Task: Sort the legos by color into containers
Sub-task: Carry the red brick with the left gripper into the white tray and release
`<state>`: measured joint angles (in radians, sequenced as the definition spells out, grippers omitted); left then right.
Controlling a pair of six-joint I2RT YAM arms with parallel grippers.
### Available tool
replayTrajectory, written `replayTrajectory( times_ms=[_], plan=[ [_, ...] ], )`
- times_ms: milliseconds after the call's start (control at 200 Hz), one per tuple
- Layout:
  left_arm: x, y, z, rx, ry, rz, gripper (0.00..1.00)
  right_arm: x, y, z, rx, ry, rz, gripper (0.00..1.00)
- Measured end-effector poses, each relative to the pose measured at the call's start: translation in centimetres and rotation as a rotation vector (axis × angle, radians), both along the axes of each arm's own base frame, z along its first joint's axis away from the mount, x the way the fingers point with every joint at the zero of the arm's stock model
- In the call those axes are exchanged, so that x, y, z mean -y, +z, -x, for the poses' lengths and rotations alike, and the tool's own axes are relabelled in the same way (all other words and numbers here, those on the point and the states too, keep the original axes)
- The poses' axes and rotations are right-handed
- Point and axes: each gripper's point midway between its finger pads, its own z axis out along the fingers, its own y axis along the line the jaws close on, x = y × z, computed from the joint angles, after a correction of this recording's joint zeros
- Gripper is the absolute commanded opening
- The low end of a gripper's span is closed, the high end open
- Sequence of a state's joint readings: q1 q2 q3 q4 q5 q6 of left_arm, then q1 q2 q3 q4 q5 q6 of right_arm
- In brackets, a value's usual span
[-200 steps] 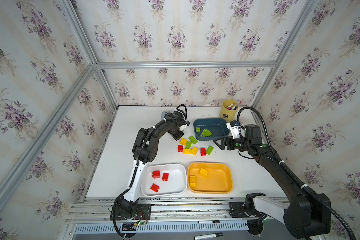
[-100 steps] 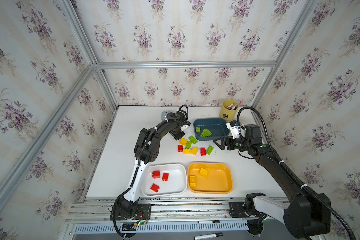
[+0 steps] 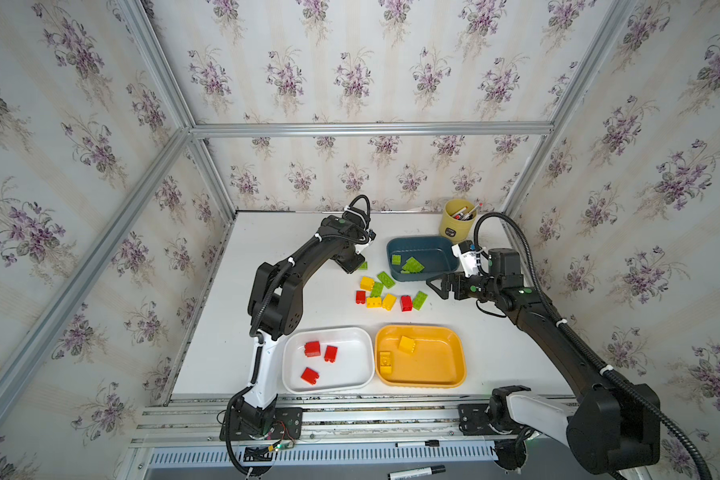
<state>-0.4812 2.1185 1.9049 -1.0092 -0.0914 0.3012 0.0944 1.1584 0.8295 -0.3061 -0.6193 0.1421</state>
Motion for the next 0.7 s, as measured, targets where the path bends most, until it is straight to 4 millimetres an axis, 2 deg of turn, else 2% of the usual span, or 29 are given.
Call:
replayTrajectory(
  times_ms=[130, 335, 490, 590, 700],
  plan=[
    [-0.8, 1.3, 3.9, -0.033, 0.059, 0.033, 0.35, -0.2, 0.2, -0.1, 0.008, 0.003, -0.015, 1.0],
    [-0.7, 2.9, 10.6, -0.077, 0.109, 0.091, 0.36, -1.0, 0.0, 0.5, -0.005, 0.032, -0.042, 1.0],
    [-1.7, 3.7, 14.2, -0.076, 0.18, 0.13, 0.36, -1.6, -0.1, 0.9, -0.003, 0.059, -0.054, 1.0],
    [-1.5, 3.7, 16.7, -0.093, 0.204, 0.159, 0.36, -2.0, -0.2, 1.1, -0.005, 0.072, -0.058, 1.0],
    [-1.9, 2.7, 19.3, -0.115, 0.241, 0.18, 0.36, -2.3, -0.3, 1.2, -0.012, 0.088, -0.064, 1.0]
  ],
)
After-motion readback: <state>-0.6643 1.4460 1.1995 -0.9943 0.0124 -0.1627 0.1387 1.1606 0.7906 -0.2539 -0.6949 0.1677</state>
